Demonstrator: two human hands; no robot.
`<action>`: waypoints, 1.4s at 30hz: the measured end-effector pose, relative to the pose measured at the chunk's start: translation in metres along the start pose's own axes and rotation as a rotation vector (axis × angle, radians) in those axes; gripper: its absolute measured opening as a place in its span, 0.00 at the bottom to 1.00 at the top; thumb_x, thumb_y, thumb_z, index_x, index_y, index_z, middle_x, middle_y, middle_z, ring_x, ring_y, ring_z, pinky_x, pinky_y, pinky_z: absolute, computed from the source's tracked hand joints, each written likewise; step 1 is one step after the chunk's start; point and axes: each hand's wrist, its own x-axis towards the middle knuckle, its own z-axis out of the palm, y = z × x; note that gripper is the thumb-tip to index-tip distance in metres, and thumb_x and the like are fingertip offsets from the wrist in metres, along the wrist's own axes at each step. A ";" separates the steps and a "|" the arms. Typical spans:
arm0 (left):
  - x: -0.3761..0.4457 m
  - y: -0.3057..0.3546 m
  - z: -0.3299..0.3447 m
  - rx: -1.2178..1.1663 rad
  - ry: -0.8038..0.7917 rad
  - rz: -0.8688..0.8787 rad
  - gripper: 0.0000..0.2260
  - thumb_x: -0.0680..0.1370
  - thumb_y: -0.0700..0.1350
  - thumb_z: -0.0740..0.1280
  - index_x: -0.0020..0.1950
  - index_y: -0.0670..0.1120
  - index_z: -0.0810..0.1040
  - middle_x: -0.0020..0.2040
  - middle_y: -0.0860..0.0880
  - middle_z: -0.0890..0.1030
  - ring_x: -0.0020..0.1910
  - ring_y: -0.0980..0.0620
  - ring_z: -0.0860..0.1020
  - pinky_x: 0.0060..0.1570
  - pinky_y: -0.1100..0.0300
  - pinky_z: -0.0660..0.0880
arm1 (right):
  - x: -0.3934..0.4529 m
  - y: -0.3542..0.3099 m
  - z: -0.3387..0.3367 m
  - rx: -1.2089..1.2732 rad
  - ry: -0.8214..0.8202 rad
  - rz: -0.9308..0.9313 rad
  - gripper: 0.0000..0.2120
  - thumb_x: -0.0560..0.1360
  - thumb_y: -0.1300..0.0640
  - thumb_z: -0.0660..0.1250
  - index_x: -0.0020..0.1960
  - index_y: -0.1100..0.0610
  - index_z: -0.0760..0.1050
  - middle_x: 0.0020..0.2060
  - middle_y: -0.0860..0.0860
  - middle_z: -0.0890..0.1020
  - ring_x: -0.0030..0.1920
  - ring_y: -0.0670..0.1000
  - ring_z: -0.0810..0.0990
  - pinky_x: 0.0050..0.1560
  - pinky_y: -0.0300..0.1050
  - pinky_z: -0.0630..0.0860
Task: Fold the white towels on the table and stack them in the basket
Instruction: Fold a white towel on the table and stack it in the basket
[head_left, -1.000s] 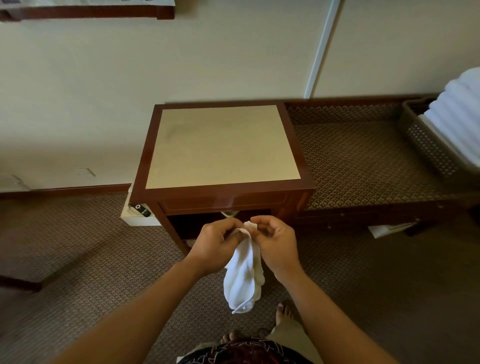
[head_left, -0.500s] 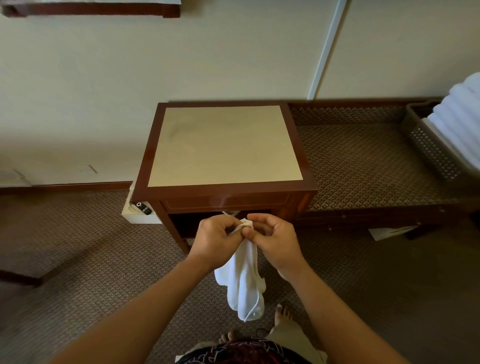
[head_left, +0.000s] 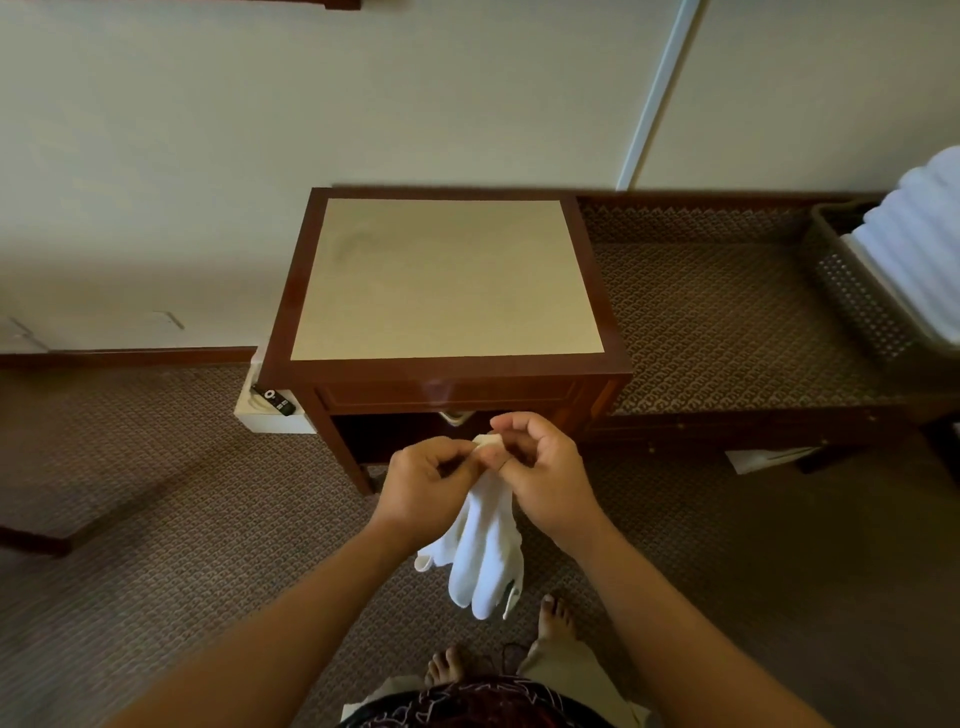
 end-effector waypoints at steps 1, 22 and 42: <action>0.000 0.000 0.001 0.058 0.041 0.026 0.06 0.79 0.42 0.73 0.50 0.53 0.88 0.42 0.58 0.86 0.44 0.58 0.84 0.44 0.60 0.80 | -0.002 0.000 0.002 0.008 -0.015 0.013 0.12 0.77 0.64 0.73 0.58 0.55 0.79 0.49 0.52 0.87 0.51 0.50 0.86 0.51 0.45 0.83; -0.012 -0.079 0.020 0.302 -0.193 0.052 0.09 0.81 0.51 0.70 0.56 0.52 0.88 0.71 0.61 0.70 0.61 0.61 0.75 0.53 0.72 0.70 | -0.018 -0.060 -0.043 -0.376 -0.184 -0.148 0.14 0.78 0.69 0.68 0.55 0.51 0.77 0.46 0.47 0.84 0.54 0.50 0.82 0.56 0.40 0.77; 0.004 -0.097 0.048 0.222 -0.053 -0.257 0.10 0.83 0.52 0.63 0.53 0.54 0.84 0.51 0.56 0.84 0.53 0.54 0.80 0.54 0.55 0.76 | -0.037 -0.103 -0.028 -0.164 -0.135 -0.245 0.15 0.77 0.68 0.70 0.56 0.50 0.75 0.46 0.53 0.85 0.49 0.52 0.83 0.51 0.42 0.74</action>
